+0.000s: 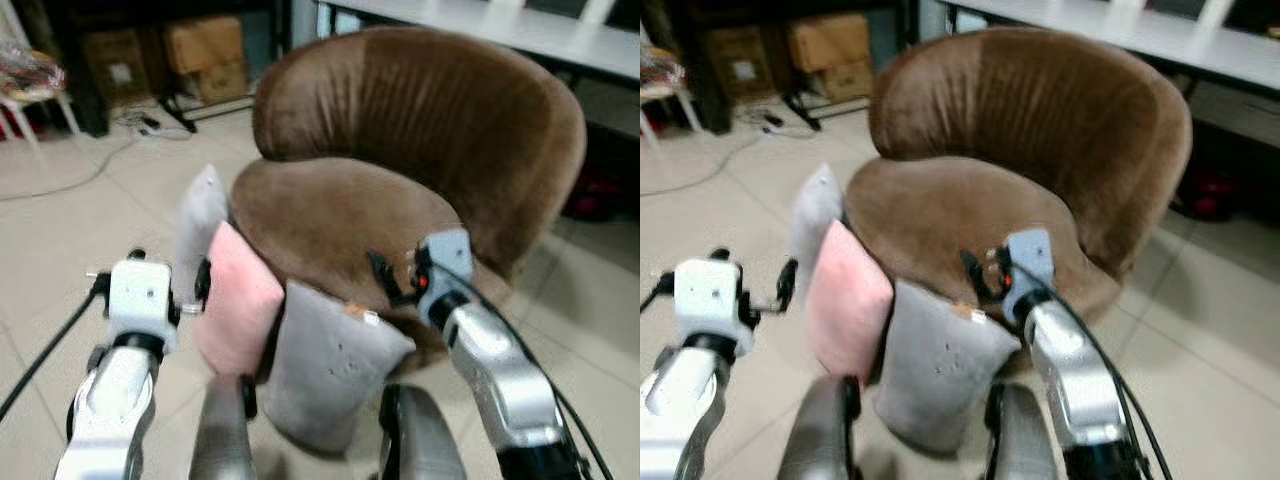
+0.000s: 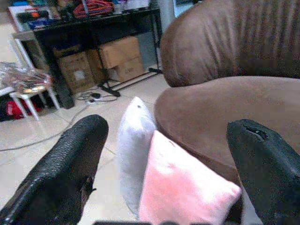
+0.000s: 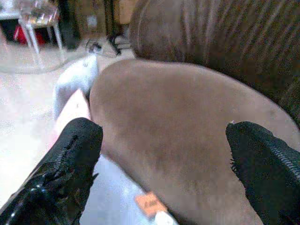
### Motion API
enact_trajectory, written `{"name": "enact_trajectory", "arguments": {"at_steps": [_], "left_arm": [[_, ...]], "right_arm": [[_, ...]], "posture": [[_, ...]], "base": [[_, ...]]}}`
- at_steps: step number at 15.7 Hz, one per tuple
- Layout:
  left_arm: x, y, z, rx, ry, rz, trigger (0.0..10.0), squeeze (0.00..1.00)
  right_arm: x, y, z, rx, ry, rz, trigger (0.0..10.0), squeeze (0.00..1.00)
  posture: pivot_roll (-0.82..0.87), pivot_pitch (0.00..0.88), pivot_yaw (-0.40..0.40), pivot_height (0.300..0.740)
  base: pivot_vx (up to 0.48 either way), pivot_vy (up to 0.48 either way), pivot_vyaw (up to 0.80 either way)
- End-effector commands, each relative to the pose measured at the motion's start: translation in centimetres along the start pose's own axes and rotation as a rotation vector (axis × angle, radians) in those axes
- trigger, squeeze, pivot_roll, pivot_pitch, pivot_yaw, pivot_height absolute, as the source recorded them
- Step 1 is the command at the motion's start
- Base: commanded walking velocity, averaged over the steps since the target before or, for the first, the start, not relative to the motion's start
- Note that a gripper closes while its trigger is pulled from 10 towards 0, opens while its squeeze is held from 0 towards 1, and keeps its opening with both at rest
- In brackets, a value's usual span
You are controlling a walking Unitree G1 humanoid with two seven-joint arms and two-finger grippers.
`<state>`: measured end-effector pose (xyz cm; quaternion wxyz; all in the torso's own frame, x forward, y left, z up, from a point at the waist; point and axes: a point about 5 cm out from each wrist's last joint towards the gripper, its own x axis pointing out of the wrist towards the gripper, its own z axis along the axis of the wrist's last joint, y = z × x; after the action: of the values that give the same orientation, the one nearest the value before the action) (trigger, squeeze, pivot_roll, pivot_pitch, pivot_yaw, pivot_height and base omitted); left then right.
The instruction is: Move the pillow to the sofa from floor
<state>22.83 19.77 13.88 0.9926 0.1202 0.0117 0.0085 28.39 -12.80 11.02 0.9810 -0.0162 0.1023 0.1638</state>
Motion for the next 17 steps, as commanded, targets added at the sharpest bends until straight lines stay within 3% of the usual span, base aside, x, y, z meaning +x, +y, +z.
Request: {"name": "enact_trajectory", "arguments": {"at_steps": [1, 4, 13, 17], "left_arm": [[-0.2, -0.3, -0.3, 0.007, 0.018, -0.018, 10.0, 0.0], [-0.5, -0.1, -0.5, 0.032, 0.026, -0.043, 10.0, 0.0], [-1.6, 0.4, -0.6, 0.04, 0.064, -0.107, 10.0, 0.0], [-2.0, 0.6, -0.4, 0.042, 0.067, -0.091, 10.0, 0.0]], "right_arm": [[0.6, 0.2, 0.4, -0.016, 0.006, 0.023, 10.0, 0.0], [2.0, 0.8, -0.5, -0.041, 0.068, 0.087, 10.0, 0.0], [5.6, 2.0, -3.4, -0.022, 0.205, 0.099, 10.0, 0.0], [6.4, 2.6, -2.7, 0.106, 0.151, 0.093, 10.0, 0.0]], "posture": [[0.0, 0.0, -0.036, 0.496], [0.01, 0.0, -0.051, 0.496], [0.08, 0.0, -0.094, 0.496], [0.08, 0.0, -0.09, 0.486]], "base": [[0.0, 0.0, 0.0], [0.0, 0.0, 0.0], [0.0, 0.0, 0.0], [0.0, 0.0, 0.0]]}}
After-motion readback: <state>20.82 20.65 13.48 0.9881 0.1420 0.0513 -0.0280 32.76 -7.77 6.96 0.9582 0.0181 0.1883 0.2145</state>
